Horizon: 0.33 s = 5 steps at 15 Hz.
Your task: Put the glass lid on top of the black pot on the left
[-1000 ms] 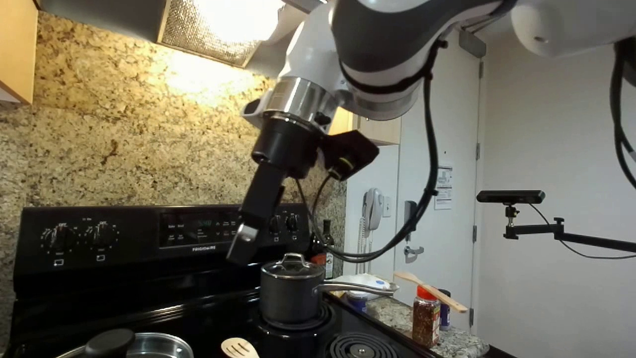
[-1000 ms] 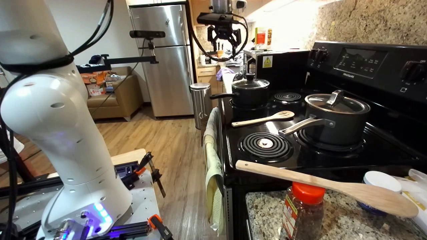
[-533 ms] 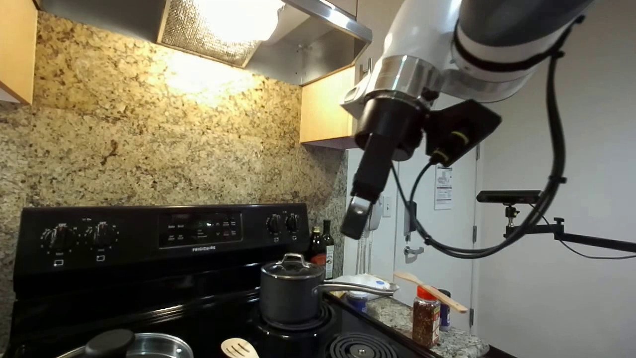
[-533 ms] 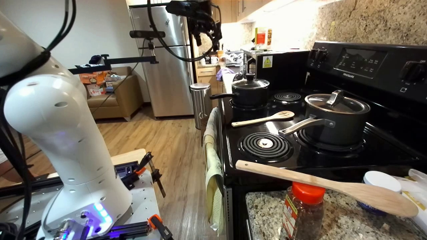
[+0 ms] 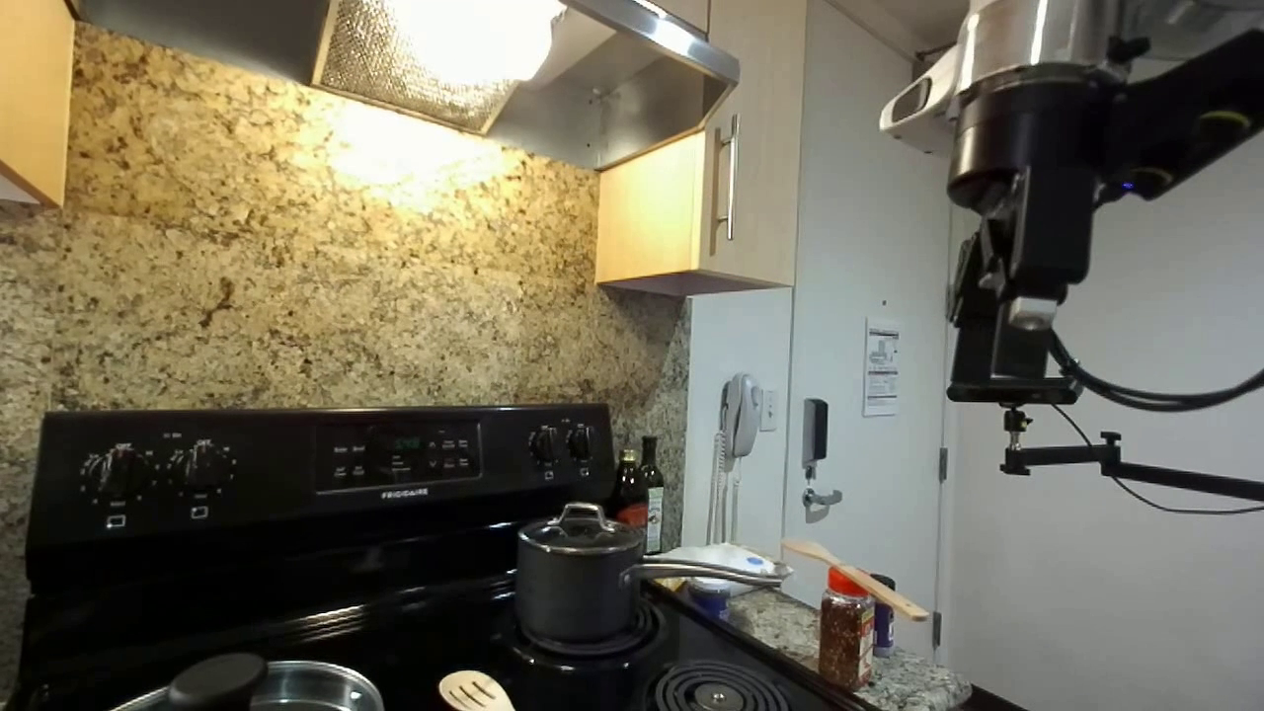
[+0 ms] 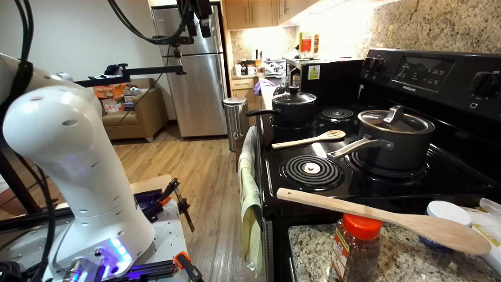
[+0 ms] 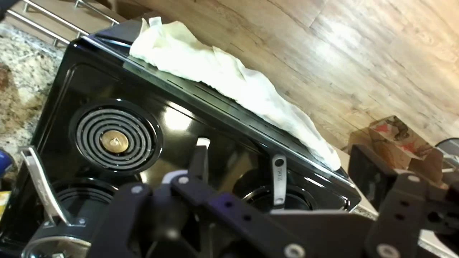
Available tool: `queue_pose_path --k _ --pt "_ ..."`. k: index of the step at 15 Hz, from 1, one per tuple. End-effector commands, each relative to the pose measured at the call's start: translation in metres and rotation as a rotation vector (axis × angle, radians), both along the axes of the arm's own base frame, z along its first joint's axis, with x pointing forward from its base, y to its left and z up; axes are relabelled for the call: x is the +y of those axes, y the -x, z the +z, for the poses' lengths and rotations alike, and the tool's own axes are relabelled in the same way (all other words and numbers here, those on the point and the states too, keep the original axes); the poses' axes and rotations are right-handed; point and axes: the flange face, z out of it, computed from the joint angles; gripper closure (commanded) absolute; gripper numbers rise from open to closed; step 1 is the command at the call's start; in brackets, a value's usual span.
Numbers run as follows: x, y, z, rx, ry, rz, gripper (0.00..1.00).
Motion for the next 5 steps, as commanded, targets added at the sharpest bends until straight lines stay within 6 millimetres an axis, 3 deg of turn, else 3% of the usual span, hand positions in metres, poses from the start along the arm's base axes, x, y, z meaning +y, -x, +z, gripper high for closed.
queue_pose_path --k 1,5 --pt "-0.0026 0.0012 0.0057 -0.008 -0.003 0.005 0.00" --pt "-0.0011 0.0006 0.0022 -0.001 0.001 0.006 0.00"
